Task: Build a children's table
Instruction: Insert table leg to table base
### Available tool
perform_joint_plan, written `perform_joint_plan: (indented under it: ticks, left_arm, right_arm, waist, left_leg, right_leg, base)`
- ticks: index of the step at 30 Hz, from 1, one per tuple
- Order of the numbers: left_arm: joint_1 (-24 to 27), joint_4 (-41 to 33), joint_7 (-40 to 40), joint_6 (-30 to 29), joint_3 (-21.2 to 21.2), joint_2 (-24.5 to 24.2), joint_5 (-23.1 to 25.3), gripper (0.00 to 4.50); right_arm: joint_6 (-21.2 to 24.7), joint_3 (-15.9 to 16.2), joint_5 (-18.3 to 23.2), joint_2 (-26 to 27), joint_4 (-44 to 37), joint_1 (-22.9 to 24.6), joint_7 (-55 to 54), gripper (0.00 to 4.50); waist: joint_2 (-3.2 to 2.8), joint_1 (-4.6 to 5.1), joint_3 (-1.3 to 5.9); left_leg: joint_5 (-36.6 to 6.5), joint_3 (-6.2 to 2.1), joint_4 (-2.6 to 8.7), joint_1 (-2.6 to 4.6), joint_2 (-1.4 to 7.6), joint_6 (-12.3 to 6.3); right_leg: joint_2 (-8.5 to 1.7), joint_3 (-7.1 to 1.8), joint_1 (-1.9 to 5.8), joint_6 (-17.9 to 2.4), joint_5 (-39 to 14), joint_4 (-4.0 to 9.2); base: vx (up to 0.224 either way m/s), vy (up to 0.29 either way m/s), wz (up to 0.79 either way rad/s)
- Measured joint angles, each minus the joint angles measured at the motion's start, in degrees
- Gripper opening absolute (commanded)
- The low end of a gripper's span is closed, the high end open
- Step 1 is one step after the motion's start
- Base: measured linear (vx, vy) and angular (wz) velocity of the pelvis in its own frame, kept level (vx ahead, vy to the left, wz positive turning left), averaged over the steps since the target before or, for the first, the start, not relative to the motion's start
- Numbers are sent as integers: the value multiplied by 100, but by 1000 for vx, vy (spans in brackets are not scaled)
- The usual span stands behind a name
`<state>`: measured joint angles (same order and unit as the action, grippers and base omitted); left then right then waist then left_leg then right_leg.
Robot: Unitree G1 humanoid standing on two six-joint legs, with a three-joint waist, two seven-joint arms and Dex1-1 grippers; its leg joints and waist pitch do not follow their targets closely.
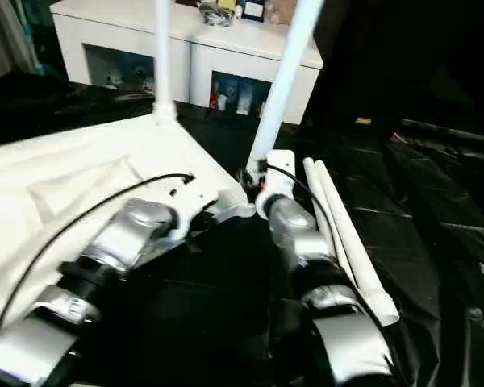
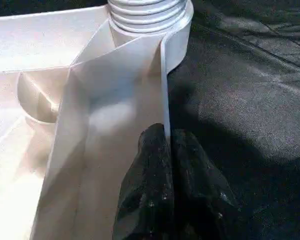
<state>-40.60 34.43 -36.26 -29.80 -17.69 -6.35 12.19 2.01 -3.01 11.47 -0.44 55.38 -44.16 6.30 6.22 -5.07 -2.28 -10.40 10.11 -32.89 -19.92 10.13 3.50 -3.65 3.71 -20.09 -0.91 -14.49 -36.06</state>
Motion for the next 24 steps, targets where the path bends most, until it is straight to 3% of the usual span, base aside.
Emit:
perform_joint_plan:
  ticks: [11,13,17,24]
  left_arm:
    - [-55,28,168,-30,45,41,-1,0]
    - [-59,28,147,46,41,-1,-9,0]
    - [-92,3,66,201,48,-88,-42,0]
    - [-130,-42,-182,397,107,-285,-133,0]
  right_arm:
    - [-377,-122,-79,68,660,-374,-47,184]
    - [-437,-129,-96,51,697,-403,60,240]
    - [-427,-152,-110,1,893,-451,147,282]
    - [-381,-162,-99,-129,724,-452,672,318]
  waist:
    - [16,5,10]
    - [19,5,13]
    - [-28,-8,-27]
    - [-64,-25,-53]
  left_leg:
    - [0,0,2,-40,0,0]
    - [0,0,3,-48,0,0]
    - [1,2,8,-73,0,0]
    - [51,5,34,-135,14,-2]
  right_leg:
    - [0,-4,-59,14,20,5]
    - [0,-4,-69,12,23,5]
    - [0,-3,-95,12,27,5]
    - [15,0,-174,12,33,-8]
  base:
    - [0,0,0]
    - [0,0,0]
    - [0,0,0]
    - [0,0,0]
